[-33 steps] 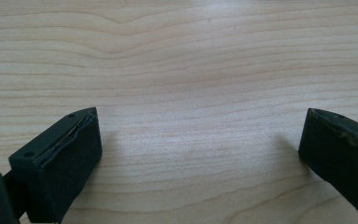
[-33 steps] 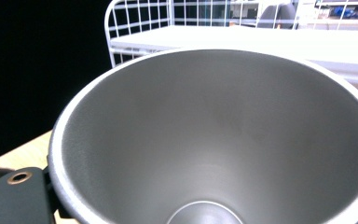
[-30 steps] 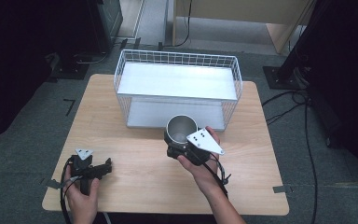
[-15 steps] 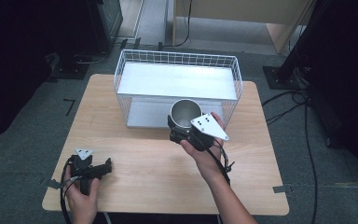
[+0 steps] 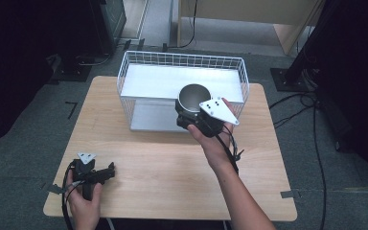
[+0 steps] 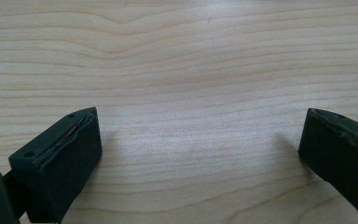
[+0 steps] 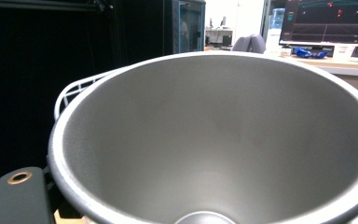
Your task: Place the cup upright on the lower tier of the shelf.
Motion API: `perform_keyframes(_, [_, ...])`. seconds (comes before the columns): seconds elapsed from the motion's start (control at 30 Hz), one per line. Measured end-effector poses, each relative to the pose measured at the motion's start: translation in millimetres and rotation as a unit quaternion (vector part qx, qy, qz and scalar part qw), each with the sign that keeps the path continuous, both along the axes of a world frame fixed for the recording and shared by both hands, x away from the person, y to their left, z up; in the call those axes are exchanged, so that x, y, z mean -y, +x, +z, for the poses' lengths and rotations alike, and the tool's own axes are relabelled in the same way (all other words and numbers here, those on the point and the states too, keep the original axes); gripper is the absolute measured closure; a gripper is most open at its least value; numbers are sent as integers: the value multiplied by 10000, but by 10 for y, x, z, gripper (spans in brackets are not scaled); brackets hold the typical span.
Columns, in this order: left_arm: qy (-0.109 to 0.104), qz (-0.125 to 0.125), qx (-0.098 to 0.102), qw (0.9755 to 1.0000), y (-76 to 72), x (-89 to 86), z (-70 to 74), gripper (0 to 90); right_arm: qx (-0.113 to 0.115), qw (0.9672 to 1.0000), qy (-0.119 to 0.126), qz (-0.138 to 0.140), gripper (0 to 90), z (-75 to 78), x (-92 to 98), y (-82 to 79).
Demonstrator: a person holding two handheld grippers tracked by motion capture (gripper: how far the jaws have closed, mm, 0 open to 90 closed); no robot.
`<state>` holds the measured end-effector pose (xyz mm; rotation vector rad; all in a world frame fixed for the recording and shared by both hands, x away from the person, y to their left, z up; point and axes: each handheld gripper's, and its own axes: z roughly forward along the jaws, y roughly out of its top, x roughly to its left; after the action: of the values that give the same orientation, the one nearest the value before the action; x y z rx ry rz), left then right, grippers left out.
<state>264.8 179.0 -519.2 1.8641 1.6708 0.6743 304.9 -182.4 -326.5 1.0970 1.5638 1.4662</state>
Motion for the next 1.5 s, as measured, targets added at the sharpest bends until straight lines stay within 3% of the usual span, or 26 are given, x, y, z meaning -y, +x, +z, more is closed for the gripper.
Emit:
perform_keyframes(0.3, [-1,0,0,10000,0,0,0,0,102,9999,-43,-132,136,173,4,222])
perform_keyframes(0.6, [-1,0,-1,10000,0,0,0,0,91,9996,-55,-271,136,227,0,441])
perform_keyframes(0.9, [-8,8,8,10000,0,1,-1,0,2,9990,-76,-443,136,241,25,724])
perform_keyframes(1.13, [-8,7,9,10000,0,1,-1,0,-103,9988,101,-473,136,238,19,976])
perform_keyframes(1.5, [-7,8,9,10000,0,2,-1,0,-255,9979,116,-584,136,146,-75,1320])
